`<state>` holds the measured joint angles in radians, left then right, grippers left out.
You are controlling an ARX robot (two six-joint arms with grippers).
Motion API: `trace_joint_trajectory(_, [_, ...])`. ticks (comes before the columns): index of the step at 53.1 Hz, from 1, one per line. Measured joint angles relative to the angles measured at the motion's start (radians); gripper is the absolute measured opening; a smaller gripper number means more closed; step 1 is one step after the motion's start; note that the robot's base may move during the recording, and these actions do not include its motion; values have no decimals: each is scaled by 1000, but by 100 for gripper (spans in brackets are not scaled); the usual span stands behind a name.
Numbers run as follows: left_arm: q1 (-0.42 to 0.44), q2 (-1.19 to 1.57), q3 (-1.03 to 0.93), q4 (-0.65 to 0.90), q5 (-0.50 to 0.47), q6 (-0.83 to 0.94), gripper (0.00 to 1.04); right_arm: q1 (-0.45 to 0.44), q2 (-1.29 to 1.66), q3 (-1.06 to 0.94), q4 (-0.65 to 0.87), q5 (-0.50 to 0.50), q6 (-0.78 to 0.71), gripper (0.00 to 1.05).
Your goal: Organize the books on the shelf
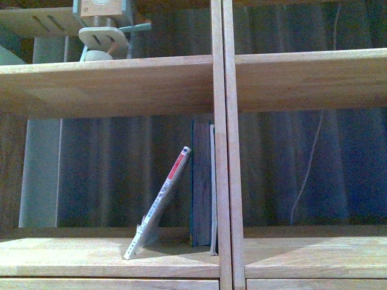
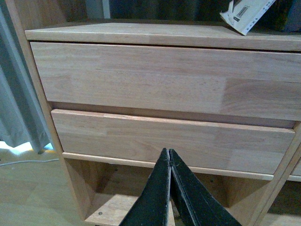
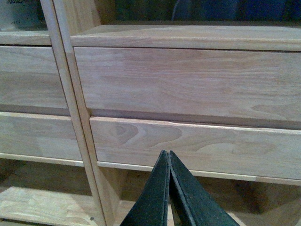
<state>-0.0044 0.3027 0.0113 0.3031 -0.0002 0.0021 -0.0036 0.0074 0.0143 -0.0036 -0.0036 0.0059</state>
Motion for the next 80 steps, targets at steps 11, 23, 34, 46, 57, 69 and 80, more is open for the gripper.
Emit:
trace_joint_trajectory(11, [0,-71,0,-71,0,0,3,0,-1,0,0,0,0,3])
trace_joint_trajectory(23, [0,-166,0,-180,0,0,3,0,-1,0,0,0,0,3])
trace_joint_trajectory(34, [0,-295,0,-300,0,0,3,0,-2,0,0,0,0,3])
trace_joint_trajectory(46, [0,-296,0,-302,0,0,3,0,-2,0,0,0,0,3])
trace_joint_trajectory(57, [0,-296,0,-302,0,0,10,0,-2,0,0,0,-2,12])
trace_joint_trajectory(69, [0,-296,0,-302,0,0,47,0,-2,0,0,0,-2,48])
trace_joint_trajectory(80, [0,-296,0,-302,0,0,81,0,-2,0,0,0,-2,81])
